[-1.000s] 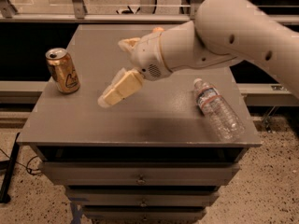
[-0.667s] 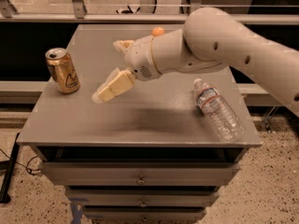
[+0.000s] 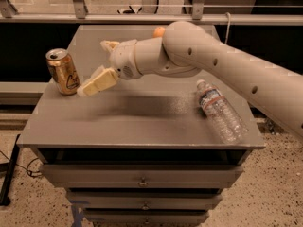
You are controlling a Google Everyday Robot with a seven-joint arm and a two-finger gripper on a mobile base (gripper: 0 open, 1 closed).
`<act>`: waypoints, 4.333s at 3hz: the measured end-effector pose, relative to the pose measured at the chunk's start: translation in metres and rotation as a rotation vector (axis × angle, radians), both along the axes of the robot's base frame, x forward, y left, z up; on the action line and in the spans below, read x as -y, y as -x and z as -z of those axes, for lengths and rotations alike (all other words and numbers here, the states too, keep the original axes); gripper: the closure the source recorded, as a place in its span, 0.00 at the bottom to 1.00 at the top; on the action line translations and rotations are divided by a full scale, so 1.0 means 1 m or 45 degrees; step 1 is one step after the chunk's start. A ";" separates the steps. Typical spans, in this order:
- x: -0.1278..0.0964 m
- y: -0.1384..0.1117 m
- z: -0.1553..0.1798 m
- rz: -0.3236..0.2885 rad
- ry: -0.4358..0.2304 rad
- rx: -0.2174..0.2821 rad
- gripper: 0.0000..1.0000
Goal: Knock orange can over
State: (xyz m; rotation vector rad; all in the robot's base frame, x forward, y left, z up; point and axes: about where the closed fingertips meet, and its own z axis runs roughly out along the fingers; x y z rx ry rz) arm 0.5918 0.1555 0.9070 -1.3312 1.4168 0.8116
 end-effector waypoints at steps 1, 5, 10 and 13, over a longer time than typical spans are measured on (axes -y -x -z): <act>-0.032 -0.012 0.005 -0.034 -0.051 -0.011 0.00; -0.104 -0.004 0.037 -0.163 -0.146 -0.138 0.40; -0.015 -0.082 0.005 -0.173 0.264 -0.130 1.00; 0.047 -0.038 0.013 -0.440 1.031 -0.063 1.00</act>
Offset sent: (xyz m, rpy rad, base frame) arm 0.0281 0.0905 -0.0255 0.1117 0.0613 0.0842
